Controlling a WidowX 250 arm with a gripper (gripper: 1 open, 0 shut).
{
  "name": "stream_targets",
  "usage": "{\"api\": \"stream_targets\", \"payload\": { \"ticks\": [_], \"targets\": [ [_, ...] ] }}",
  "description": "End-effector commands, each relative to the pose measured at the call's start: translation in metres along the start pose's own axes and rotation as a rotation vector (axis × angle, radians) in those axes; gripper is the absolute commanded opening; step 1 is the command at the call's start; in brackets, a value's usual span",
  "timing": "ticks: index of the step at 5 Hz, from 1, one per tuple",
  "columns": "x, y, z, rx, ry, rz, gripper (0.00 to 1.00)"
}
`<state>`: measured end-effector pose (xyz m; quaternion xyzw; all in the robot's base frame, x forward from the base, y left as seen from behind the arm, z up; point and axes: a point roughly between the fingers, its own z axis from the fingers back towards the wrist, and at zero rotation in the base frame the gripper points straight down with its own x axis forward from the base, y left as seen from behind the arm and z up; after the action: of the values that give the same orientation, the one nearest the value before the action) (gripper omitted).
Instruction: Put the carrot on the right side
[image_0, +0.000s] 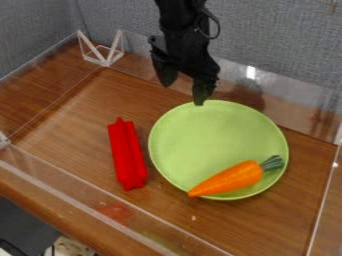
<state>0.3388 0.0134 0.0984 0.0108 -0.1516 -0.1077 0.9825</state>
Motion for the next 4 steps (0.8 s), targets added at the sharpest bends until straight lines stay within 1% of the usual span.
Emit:
{"api": "stream_targets", "payload": {
  "ticks": [1,3,4],
  "targets": [
    [0.023,0.008,0.022,0.002,-0.064,-0.043,1.00],
    [0.050,0.003,0.028,-0.045,-0.082,-0.125,1.00],
    [0.049,0.000,0.016,-0.045,-0.081,-0.078,1.00]
  ]
}}
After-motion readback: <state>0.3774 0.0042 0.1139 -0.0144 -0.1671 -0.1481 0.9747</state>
